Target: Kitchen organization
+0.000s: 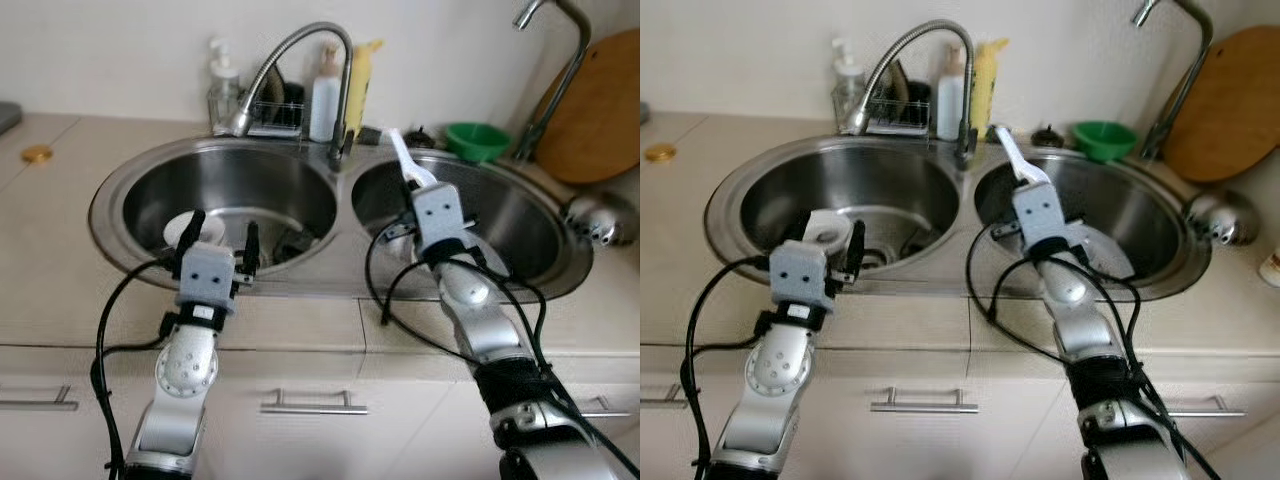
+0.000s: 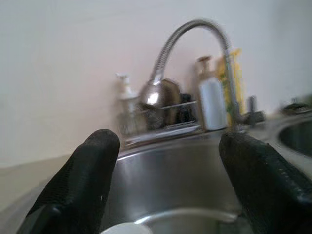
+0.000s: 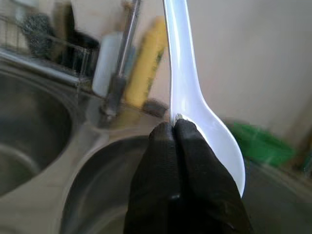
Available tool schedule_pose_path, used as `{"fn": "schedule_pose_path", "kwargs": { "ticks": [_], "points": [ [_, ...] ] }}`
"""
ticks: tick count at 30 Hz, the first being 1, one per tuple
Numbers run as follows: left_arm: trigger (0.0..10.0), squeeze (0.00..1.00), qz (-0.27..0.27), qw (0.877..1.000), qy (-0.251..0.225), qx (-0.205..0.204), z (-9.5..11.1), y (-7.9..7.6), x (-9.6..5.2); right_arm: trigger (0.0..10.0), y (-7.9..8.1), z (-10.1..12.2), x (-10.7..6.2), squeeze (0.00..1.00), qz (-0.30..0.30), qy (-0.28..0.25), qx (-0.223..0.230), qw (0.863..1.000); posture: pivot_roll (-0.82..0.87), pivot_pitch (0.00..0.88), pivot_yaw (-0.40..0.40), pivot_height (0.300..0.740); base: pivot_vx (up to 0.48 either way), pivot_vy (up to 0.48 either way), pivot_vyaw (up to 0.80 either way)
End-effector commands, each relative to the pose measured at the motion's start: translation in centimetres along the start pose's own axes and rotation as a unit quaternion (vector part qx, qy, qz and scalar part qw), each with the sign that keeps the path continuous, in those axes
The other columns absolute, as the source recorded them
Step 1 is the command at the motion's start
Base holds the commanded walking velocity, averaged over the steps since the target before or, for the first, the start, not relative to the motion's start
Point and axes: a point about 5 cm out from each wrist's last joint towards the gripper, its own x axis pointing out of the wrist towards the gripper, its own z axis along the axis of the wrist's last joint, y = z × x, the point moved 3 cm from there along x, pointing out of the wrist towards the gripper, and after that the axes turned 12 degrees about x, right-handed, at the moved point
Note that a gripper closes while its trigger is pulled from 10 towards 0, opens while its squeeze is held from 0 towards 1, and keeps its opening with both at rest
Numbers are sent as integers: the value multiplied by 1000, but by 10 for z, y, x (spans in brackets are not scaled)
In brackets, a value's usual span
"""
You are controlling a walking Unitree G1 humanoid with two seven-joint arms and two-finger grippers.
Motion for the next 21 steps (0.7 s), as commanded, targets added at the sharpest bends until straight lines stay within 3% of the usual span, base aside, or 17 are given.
{"fn": "schedule_pose_path", "kwargs": {
  "ticks": [1,3,4,7,12,14,15,16,19,21],
  "points": [
    [10000,0,-2,1000,-4,4,2,-1,-1,10000,-5,-1,6,0,-13,21,25,999,81,0,-63,740,0,0,0],
    [10000,0,-4,1000,-5,4,2,-2,-1,10000,-18,-20,12,0,-50,103,58,992,79,0,-62,740,0,0,0],
    [10000,0,-4,1000,-5,4,2,-2,-1,10000,-18,-20,12,0,-50,103,58,992,79,0,-62,740,0,0,0],
    [10000,0,-8,1000,-4,4,2,-4,-1,10000,-36,-30,16,0,-90,165,136,973,89,0,-67,740,0,0,0],
    [10000,0,-9,1000,-3,5,1,-5,-1,10000,-57,-36,14,0,-143,193,168,956,97,0,-72,740,0,0,0],
    [10000,0,-10,1000,-2,5,1,-5,-2,10000,-63,-45,9,0,-165,217,196,942,101,0,-74,740,0,0,0],
    [10000,0,-11,1000,-1,5,1,-5,-2,10000,-63,-50,7,0,-170,231,214,934,101,0,-74,740,0,0,0],
    [10000,0,-11,1000,-1,5,1,-5,-2,10000,-63,-50,7,0,-170,231,214,934,101,0,-74,740,0,0,0],
    [10000,0,-12,1000,1,5,0,-5,-2,10000,-50,-69,-2,0,-153,282,257,912,100,0,-72,740,0,0,0],
    [10000,0,-14,1000,3,5,-1,-6,-3,10000,-43,-77,-6,0,-137,306,262,905,99,0,-71,740,0,0,0]
  ]
}}
